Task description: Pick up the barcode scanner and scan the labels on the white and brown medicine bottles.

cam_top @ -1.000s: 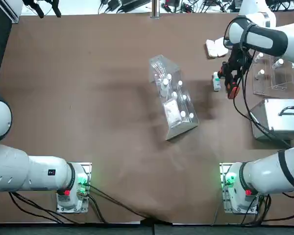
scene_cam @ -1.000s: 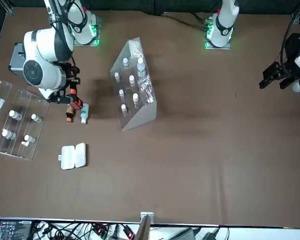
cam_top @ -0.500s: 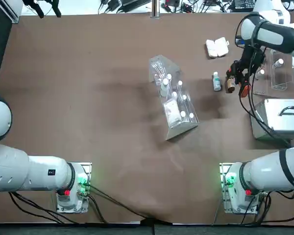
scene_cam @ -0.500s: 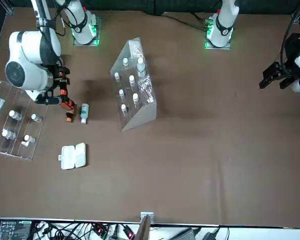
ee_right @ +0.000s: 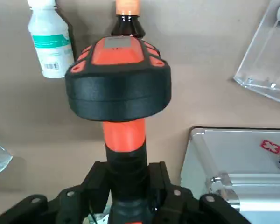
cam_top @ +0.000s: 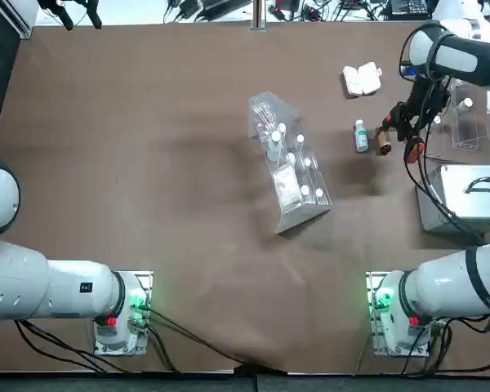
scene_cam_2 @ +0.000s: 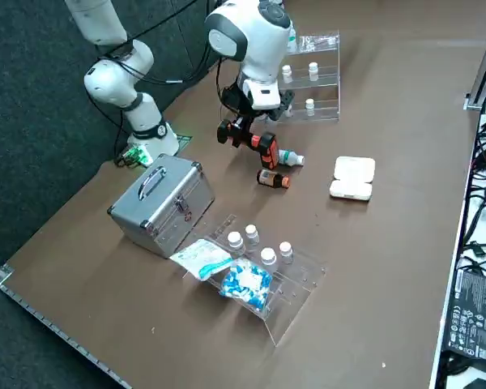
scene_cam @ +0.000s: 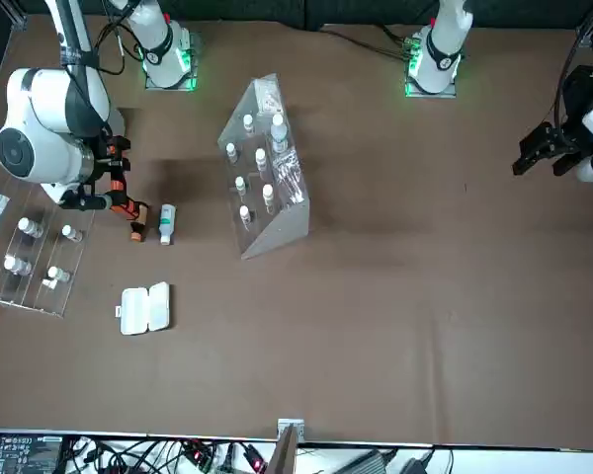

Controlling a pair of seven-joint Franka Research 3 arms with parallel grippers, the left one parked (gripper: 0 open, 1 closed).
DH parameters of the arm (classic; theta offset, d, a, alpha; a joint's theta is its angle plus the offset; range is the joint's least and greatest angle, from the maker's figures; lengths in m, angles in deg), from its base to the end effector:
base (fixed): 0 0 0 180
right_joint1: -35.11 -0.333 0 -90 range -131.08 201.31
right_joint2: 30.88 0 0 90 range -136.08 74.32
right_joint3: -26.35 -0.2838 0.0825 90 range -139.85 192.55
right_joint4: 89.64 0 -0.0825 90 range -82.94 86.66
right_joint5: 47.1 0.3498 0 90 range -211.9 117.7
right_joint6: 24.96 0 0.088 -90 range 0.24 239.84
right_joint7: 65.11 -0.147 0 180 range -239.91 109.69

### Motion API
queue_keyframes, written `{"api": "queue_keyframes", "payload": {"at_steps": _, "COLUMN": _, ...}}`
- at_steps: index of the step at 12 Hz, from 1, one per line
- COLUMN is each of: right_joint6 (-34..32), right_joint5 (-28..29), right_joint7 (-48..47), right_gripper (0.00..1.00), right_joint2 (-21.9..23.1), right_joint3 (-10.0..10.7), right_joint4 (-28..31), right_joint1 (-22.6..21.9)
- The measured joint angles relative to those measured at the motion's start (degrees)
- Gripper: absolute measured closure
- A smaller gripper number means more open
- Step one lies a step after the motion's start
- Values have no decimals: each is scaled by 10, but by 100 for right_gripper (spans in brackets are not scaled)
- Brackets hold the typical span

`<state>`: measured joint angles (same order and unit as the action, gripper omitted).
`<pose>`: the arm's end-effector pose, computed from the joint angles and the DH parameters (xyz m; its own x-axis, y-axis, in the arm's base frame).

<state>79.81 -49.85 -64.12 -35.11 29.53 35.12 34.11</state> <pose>0.4465 -0.0229 0.2840 0.9116 -0.0067 -0.4111 0.0081 -0.9994 0.0343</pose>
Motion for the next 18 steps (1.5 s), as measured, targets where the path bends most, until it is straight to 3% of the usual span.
{"api": "queue_keyframes", "payload": {"at_steps": 7, "right_joint6": 9, "right_joint5": 0, "right_joint7": 17, "right_gripper": 56, "right_joint2": -16, "right_joint3": 0, "right_joint4": -1, "right_joint1": 11}}
{"api": "queue_keyframes", "payload": {"at_steps": 11, "right_joint6": 0, "right_joint5": 1, "right_joint7": 17, "right_gripper": 56, "right_joint2": -11, "right_joint3": -13, "right_joint4": -23, "right_joint1": 7}}
{"api": "queue_keyframes", "payload": {"at_steps": 18, "right_joint6": 22, "right_joint5": 58, "right_joint7": -44, "right_gripper": 56, "right_joint2": -11, "right_joint3": -28, "right_joint4": -54, "right_joint1": -82}}
